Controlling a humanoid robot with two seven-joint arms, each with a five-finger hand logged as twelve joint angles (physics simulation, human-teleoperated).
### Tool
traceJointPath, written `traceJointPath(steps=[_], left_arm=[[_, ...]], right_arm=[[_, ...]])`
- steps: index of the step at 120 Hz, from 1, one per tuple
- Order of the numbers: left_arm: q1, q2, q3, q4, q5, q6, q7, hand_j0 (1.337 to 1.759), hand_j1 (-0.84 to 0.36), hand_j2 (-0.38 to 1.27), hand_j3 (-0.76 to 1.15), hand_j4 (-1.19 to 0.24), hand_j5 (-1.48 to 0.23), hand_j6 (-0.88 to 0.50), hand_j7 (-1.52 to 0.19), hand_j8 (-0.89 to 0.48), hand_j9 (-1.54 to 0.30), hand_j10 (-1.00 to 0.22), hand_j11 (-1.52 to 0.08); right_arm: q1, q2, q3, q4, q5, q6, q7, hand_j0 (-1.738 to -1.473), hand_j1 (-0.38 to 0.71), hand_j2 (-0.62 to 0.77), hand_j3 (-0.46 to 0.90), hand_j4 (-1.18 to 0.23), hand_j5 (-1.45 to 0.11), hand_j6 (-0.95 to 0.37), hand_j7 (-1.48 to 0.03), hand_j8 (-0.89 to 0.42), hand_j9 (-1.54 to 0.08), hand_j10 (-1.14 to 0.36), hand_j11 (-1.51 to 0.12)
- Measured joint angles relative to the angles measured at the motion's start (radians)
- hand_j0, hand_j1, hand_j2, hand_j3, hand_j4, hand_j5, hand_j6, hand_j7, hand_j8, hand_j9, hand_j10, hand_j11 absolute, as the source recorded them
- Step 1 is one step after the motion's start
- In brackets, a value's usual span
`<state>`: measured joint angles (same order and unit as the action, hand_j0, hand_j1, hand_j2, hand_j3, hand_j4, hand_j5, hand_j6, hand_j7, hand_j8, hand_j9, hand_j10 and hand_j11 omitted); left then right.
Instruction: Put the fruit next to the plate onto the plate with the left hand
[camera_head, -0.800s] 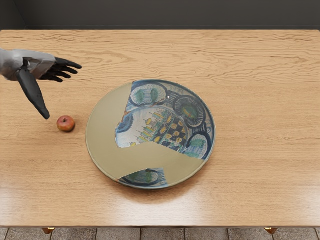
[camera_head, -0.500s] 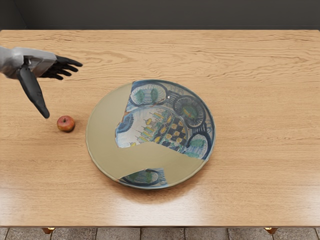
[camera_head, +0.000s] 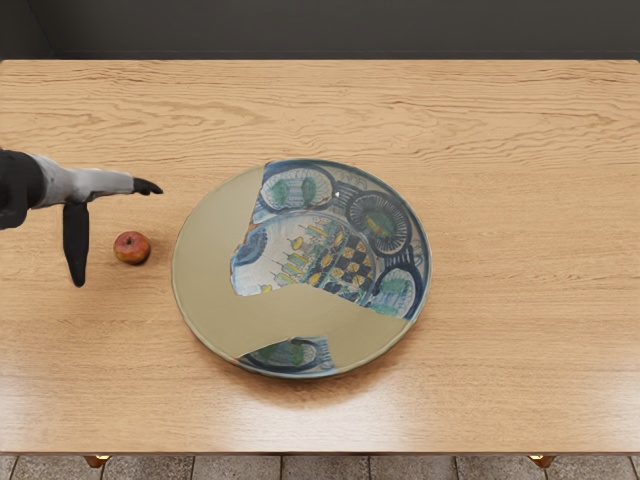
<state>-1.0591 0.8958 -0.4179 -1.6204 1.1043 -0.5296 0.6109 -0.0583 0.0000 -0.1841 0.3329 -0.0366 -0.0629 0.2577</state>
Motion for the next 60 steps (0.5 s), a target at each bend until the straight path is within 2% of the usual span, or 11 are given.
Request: traceJointPath(steps=[34, 60], left_arm=[[0.065, -0.042, 0.026, -0.016, 0.138, 0.141, 0.0, 1.658, 0.25, 0.02, 0.0, -0.09, -0.11, -0.09, -0.11, -0.09, -0.1, -0.09, -0.1], [0.073, -0.068, 0.061, -0.011, 0.202, 0.208, 0.0, 1.658, 0.14, 0.04, 0.0, -0.18, -0.23, -0.19, -0.23, -0.19, -0.23, -0.18, -0.23]], right_arm=[[0.0, 0.0, 0.0, 0.0, 0.0, 0.0, 0.0, -1.658, -0.33, 0.0, 0.0, -0.02, -0.02, -0.02, -0.02, -0.02, -0.02, -0.02, -0.02], [0.0, 0.0, 0.0, 0.0, 0.0, 0.0, 0.0, -1.658, -0.33, 0.0, 0.0, -0.02, -0.02, -0.02, -0.02, -0.02, -0.02, -0.02, -0.02]])
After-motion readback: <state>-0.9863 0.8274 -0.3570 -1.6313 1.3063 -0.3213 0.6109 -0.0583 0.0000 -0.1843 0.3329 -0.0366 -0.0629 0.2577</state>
